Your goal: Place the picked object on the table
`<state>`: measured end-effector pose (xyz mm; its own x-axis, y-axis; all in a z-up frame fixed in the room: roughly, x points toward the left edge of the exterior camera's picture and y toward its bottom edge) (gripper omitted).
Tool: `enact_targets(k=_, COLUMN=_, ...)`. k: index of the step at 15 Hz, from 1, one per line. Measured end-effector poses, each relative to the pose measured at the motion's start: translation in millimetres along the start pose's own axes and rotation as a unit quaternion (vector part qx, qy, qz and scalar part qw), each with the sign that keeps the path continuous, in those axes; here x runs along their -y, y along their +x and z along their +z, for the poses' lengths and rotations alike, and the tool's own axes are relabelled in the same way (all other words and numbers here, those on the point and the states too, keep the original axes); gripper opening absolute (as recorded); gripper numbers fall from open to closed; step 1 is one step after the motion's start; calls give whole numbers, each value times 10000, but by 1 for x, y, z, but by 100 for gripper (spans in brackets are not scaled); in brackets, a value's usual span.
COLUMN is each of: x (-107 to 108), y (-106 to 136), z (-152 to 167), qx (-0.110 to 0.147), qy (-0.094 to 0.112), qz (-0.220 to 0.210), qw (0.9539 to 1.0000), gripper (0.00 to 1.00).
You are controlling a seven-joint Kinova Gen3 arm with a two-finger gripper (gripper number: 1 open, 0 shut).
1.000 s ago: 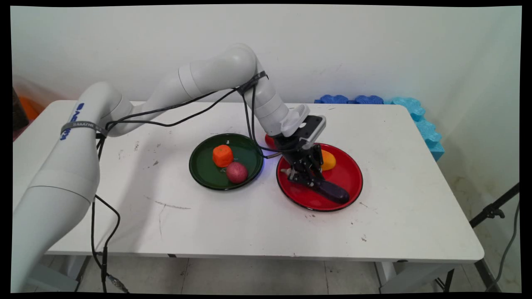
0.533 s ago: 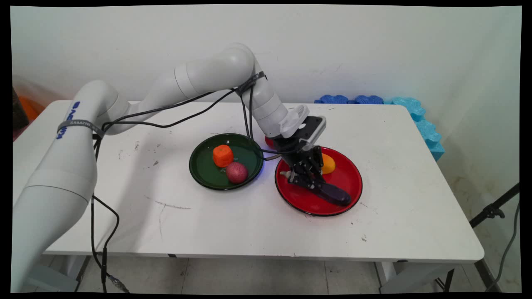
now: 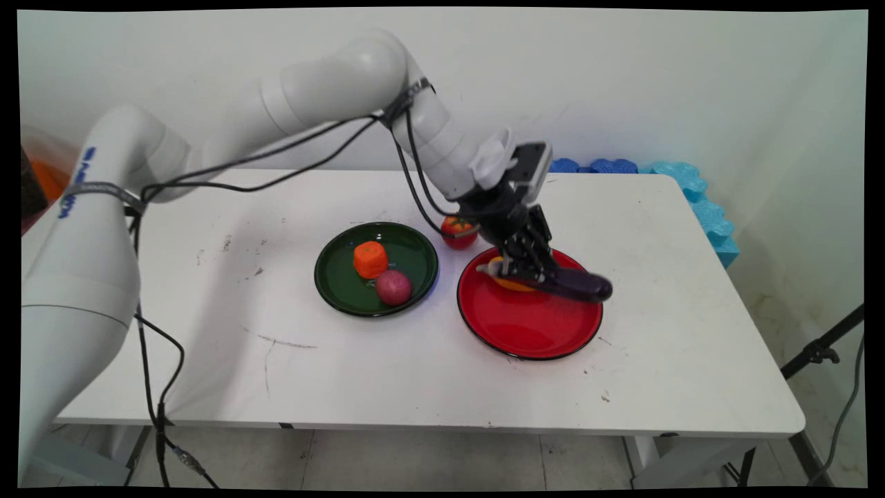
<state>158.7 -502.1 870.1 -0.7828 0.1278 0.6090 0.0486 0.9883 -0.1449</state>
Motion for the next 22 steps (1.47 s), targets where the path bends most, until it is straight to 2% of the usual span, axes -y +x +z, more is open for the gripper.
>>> enact_targets(k=3, x=-12, y=10, z=-25, qx=-64, qy=194, qz=-373, qw=9991, gripper=0)
enact_targets(k=6, x=-32, y=16, z=-54, qx=-128, qy=350, qz=-728, qw=9967, gripper=0)
enact_targets(k=10, x=-61, y=14, z=-84, qx=-144, qy=438, qz=-1006, qw=9939, gripper=0)
enact_targets(k=16, x=-115, y=-12, z=-117, qx=-2, qy=372, qz=-1301, qw=9908, gripper=0)
enact_targets(k=22, x=-166, y=-52, z=-119, qx=192, qy=207, qz=-1418, qw=9895, gripper=0)
